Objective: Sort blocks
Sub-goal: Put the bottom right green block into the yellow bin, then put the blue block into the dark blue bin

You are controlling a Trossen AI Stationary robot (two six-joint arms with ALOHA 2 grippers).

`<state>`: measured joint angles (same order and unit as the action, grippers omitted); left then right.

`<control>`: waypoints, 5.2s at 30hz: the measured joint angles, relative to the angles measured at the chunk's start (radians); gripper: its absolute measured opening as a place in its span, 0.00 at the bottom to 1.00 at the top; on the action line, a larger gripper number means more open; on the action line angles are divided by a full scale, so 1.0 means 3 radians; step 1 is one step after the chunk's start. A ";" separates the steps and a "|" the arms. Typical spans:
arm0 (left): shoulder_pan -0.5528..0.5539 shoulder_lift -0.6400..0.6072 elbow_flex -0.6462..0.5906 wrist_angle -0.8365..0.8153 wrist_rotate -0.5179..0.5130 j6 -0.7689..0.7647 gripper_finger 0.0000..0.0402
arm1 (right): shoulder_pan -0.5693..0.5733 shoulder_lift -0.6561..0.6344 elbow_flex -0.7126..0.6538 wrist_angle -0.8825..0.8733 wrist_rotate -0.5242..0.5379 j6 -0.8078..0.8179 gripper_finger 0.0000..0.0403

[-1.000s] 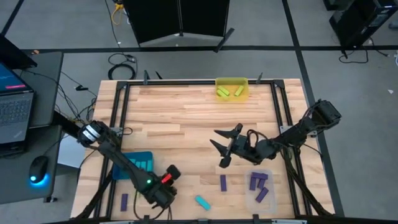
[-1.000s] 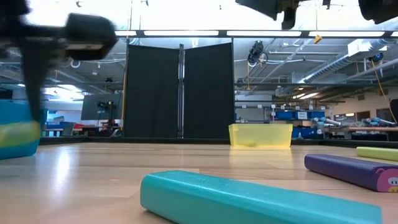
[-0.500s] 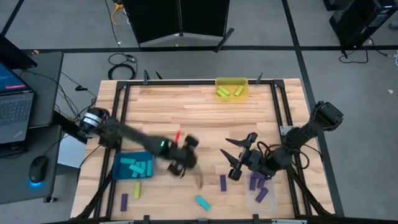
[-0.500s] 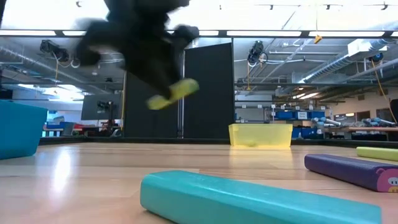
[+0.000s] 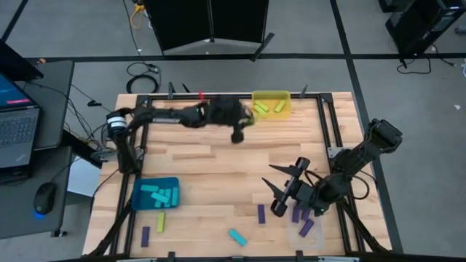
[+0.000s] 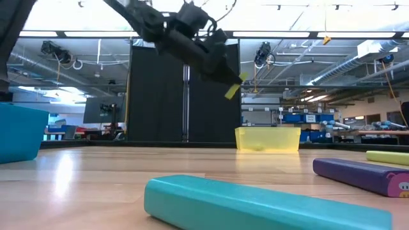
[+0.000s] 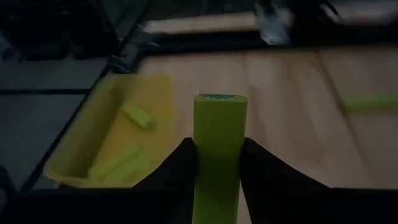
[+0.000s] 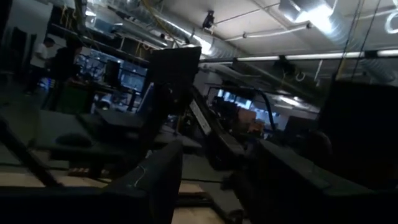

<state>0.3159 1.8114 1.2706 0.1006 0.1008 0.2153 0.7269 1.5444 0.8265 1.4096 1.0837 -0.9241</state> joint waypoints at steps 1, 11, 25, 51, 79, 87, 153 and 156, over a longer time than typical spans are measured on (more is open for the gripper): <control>0.0075 0.0092 0.0116 0.0047 0.0037 -0.0086 0.25 | -0.0001 0.0000 0.0010 0.0021 -0.0001 -0.0042 0.53; 0.0429 0.1164 0.1488 -0.0179 0.0140 -0.0646 0.25 | 0.0001 -0.0001 0.0013 0.0462 -0.0095 -0.0763 0.53; 0.0526 0.1399 0.1917 -0.0644 0.0029 -0.0825 0.57 | -0.0075 -0.0001 0.0017 0.0499 -0.0125 -0.1113 0.53; -0.0460 -0.2947 -0.2163 0.0645 -0.0181 -0.1227 0.36 | -0.0901 0.0000 0.0039 -0.1160 -0.0162 0.1396 0.53; -0.1105 -0.4621 -0.2400 -0.0625 -0.0235 -0.1097 0.36 | -0.0696 0.2118 0.3432 -0.6818 -0.2640 0.5492 0.57; -0.1105 -0.4884 -0.2400 -0.0821 -0.0231 -0.1277 0.36 | -0.0419 0.2523 0.3621 -0.7020 -0.2899 0.6387 0.60; -0.1105 -0.5038 -0.2399 -0.1009 -0.0232 -0.1365 0.36 | -0.1233 0.2542 0.3631 -0.5313 -0.1948 0.4362 0.30; -0.1104 -0.5038 -0.2399 -0.0976 -0.0145 -0.1430 0.36 | -0.1430 0.2542 0.3454 -0.4357 -0.2091 0.4128 0.30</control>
<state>-0.0153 0.3000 0.5510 -0.1921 0.0574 -0.2136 0.2978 2.3071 1.8628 0.1025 0.4565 0.3142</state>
